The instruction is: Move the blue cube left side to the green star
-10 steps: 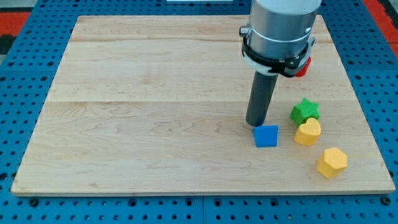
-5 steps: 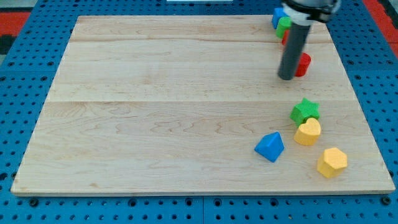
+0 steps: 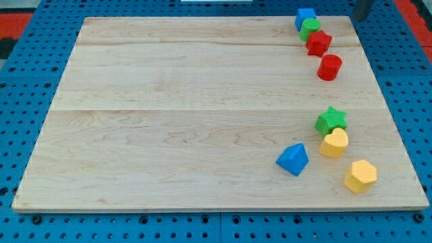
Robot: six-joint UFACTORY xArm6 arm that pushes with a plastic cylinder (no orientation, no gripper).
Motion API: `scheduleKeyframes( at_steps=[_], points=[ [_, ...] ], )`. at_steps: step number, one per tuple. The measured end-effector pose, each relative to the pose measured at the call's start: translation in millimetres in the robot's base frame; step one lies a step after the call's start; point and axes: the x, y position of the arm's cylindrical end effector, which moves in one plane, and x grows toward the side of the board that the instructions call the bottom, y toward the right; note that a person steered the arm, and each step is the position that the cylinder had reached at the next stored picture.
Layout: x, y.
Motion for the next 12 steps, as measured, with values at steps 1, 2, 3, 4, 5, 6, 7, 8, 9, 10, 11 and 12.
scheduleKeyframes(
  at_steps=[1,2,3,4,5,6,7,8,9,10,11,12],
  points=[
    [0.0,-93.1],
    [0.8,-163.9],
    [11.4,-227.3],
    [2.4,-285.0],
    [11.8,-314.8],
    [30.1,-330.3],
    [30.1,-329.9],
    [29.9,-302.4],
    [29.9,-273.8],
    [29.8,-224.5],
    [44.0,-177.6],
    [31.4,-183.0]
  ],
)
